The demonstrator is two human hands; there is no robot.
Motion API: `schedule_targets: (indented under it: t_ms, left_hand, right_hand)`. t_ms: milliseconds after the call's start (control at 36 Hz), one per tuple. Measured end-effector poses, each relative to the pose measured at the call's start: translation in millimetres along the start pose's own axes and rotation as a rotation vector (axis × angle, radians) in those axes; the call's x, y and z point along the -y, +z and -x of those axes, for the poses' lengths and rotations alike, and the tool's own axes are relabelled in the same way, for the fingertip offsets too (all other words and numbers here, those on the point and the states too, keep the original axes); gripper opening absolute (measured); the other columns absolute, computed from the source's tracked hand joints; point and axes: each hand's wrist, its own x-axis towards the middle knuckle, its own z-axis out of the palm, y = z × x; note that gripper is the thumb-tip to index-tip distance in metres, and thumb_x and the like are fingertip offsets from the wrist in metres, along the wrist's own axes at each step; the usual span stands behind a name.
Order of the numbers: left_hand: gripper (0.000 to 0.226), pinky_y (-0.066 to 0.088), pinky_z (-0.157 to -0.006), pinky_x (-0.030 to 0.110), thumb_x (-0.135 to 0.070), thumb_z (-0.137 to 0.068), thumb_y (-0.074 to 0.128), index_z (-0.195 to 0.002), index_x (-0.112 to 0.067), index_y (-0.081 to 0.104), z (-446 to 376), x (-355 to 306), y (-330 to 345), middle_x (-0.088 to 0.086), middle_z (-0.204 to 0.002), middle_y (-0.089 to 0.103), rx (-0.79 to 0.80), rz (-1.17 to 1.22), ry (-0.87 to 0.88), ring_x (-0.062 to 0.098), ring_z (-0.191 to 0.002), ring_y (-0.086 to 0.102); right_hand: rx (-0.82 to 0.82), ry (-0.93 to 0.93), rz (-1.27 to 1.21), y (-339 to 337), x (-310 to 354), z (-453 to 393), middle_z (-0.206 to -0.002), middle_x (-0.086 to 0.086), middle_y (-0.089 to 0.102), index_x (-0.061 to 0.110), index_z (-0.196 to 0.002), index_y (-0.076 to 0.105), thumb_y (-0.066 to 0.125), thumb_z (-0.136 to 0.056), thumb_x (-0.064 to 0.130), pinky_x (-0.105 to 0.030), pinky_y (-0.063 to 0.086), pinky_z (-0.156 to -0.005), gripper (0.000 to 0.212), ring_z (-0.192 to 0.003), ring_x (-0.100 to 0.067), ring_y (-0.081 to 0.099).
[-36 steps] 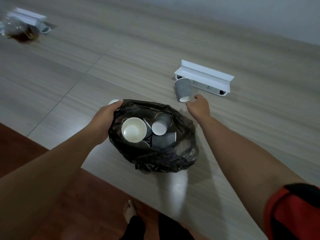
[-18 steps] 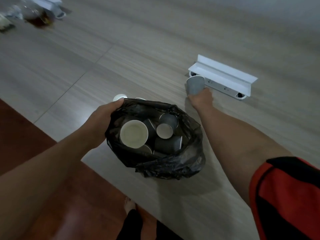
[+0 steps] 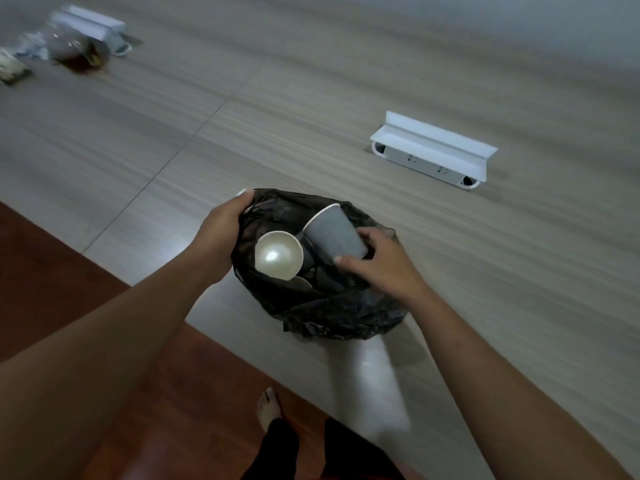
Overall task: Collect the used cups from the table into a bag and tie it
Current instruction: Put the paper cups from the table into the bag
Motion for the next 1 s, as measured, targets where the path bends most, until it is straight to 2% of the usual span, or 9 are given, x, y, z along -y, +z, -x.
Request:
schedule_targets:
  t_ms: [83,167,250,361,472,695,806,889,1000]
  left_hand:
    - [0.034,0.053,-0.082,0.032,-0.049,-0.083,0.061,-0.098,-0.025,0.08,1.6,0.9,-1.1,0.006,-0.105,0.077,0.005,0.012,-0.024,0.021,-0.097,0.074]
    - [0.035,0.053,-0.084,0.033,-0.05,-0.082,0.062,-0.098,-0.025,0.08,3.7,0.0,-4.3,0.007,-0.105,0.077,0.02,0.011,-0.023,0.021,-0.098,0.074]
    - [0.037,0.051,-0.087,0.035,-0.049,-0.08,0.065,-0.1,-0.022,0.079,7.9,-0.6,-6.5,0.008,-0.109,0.076,0.025,0.038,-0.03,0.023,-0.1,0.073]
    - [0.042,0.049,-0.089,0.037,-0.05,-0.073,0.07,-0.097,-0.017,0.078,15.7,0.7,-6.8,0.009,-0.113,0.071,0.035,0.039,-0.046,0.028,-0.101,0.067]
    - [0.029,0.053,-0.087,0.036,-0.044,-0.088,0.061,-0.095,-0.024,0.081,23.8,3.0,-13.9,0.007,-0.106,0.077,0.093,-0.011,-0.048,0.02,-0.095,0.074]
    - [0.034,0.055,-0.075,0.036,-0.044,-0.095,0.057,-0.104,-0.016,0.075,29.7,-8.3,-70.9,0.006,-0.096,0.078,-0.086,-0.068,-0.064,0.022,-0.082,0.075]
    - [0.032,0.055,-0.07,0.034,-0.045,-0.093,0.059,-0.096,-0.017,0.074,26.6,-13.1,-87.1,0.003,-0.087,0.079,-0.194,-0.11,-0.081,0.02,-0.075,0.074]
    - [0.03,0.053,-0.06,0.027,-0.043,-0.093,0.059,-0.09,-0.017,0.074,26.6,-15.2,-90.0,0.0,-0.075,0.078,-0.236,-0.115,-0.079,0.017,-0.066,0.074]
    - [0.038,0.042,-0.035,0.016,-0.039,-0.095,0.057,-0.07,-0.016,0.074,25.6,-14.7,-85.3,-0.002,-0.051,0.068,-0.254,-0.103,-0.07,0.014,-0.037,0.061]
  right_hand:
    - [0.013,-0.13,0.277,3.8,-1.6,15.8,-0.115,0.002,0.061,0.03,-0.124,0.062,0.054,-0.07,0.08,-0.035,0.041,-0.096,0.075,-0.109,-0.016,0.048]
    - [-0.178,-0.122,0.122,-5.3,-4.4,13.1,-0.121,0.001,0.057,0.031,-0.11,0.072,0.044,-0.082,0.074,-0.04,0.035,-0.106,0.059,-0.12,-0.022,0.046]
    - [-0.373,0.192,0.117,-13.2,-14.2,-7.7,-0.138,-0.008,0.045,0.025,-0.13,0.06,0.049,-0.088,0.065,-0.046,0.033,-0.11,0.058,-0.132,-0.032,0.039]
    - [-0.199,0.578,-0.079,-14.3,-27.4,-23.8,-0.135,-0.021,0.055,0.003,-0.133,0.054,0.064,-0.081,0.059,-0.043,0.046,-0.1,0.077,-0.123,-0.038,0.054]
    - [-0.316,0.45,-0.129,-17.1,-32.6,-26.8,-0.075,-0.013,0.066,0.003,-0.071,0.067,0.072,-0.08,0.023,-0.038,0.047,-0.065,0.023,-0.083,-0.032,0.068]
    - [-0.838,0.092,-0.421,-36.9,-15.2,-3.8,-0.069,0.01,0.066,0.026,-0.07,0.068,0.06,-0.085,0.045,-0.031,0.048,-0.065,0.025,-0.065,-0.007,0.06]
    - [-0.527,0.177,-0.292,-18.0,-38.4,13.3,-0.047,-0.001,0.047,0.015,-0.054,0.057,0.068,-0.084,0.029,-0.041,0.039,-0.05,0.035,-0.046,-0.021,0.045]
    - [-0.411,0.27,-0.284,-16.0,-50.0,14.4,-0.045,-0.002,0.047,0.015,-0.049,0.06,0.065,-0.072,0.023,-0.027,0.034,-0.038,0.025,-0.034,-0.018,0.042]
    - [-0.332,0.312,-0.021,-19.9,-48.4,-3.4,-0.07,-0.019,0.063,0.008,-0.064,0.06,0.06,-0.076,0.009,-0.034,0.049,-0.053,0.012,-0.061,-0.028,0.063]
